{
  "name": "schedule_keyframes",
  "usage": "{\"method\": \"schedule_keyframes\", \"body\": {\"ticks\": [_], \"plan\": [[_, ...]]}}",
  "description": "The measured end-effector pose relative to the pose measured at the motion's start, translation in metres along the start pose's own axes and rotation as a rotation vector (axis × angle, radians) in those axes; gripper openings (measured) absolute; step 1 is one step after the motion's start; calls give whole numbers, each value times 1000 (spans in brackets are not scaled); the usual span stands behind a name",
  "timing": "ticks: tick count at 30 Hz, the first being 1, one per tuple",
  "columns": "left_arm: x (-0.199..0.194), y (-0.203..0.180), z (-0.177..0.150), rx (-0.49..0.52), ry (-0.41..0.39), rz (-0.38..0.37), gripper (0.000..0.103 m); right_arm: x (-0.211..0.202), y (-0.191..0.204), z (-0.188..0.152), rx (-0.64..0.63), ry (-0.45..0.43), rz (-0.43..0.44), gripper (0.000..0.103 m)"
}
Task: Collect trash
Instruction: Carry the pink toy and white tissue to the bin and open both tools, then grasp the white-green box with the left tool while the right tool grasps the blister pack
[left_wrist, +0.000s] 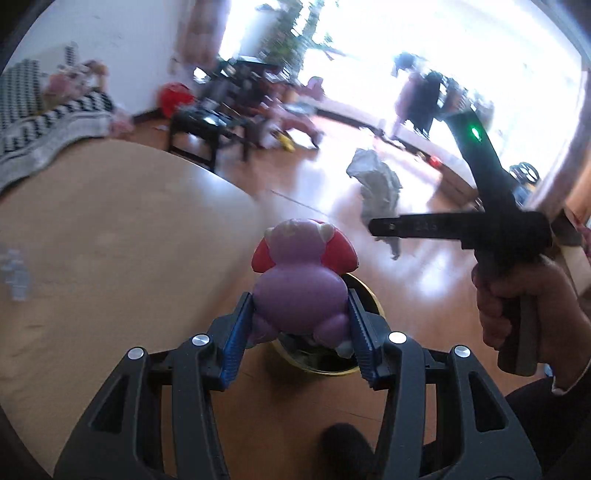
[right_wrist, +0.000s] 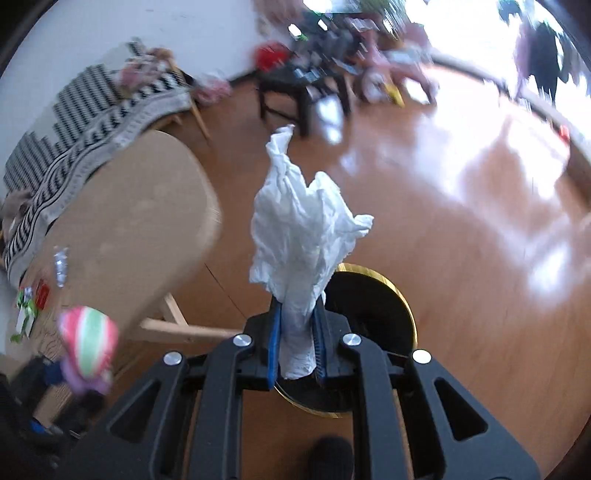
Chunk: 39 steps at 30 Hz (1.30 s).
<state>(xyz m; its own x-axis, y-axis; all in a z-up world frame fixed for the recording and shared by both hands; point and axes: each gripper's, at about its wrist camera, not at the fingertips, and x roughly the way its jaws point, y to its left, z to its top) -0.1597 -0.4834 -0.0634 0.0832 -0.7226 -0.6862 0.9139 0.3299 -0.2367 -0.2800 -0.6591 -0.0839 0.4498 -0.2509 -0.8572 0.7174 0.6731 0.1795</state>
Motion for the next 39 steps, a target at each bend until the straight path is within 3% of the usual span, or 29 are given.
{"method": "schedule_keyframes", "body": {"ticks": [3,8,14,21,23,24,25,26,34,39], "plan": [[44,-17,-3,13,76,-25,49,23,-29,-8,43,102,-16,16],[92,-17,-9,4,155,-36,49,53,-44,-14,75,210,-3,16],[126,-11,-1,-7,199,-16,49,64,-41,-14,79,228,-3,16],[135,-20,-4,16,209,-17,51,64,-47,-11,88,234,-11,16],[137,-19,-6,17,222,-12,54,66,-45,-11,78,239,-35,21],[135,-22,-9,18,226,-10,63,66,-44,-11,64,238,-64,39],[136,-21,-8,13,226,-10,68,66,-42,-10,53,233,-76,65],[135,-22,-9,6,220,-8,77,66,-40,-8,42,222,-83,74],[115,-14,-4,-32,193,-13,80,49,-31,-1,25,146,-142,76],[40,7,9,-54,111,-15,87,17,18,15,-49,-4,-124,78]]}}
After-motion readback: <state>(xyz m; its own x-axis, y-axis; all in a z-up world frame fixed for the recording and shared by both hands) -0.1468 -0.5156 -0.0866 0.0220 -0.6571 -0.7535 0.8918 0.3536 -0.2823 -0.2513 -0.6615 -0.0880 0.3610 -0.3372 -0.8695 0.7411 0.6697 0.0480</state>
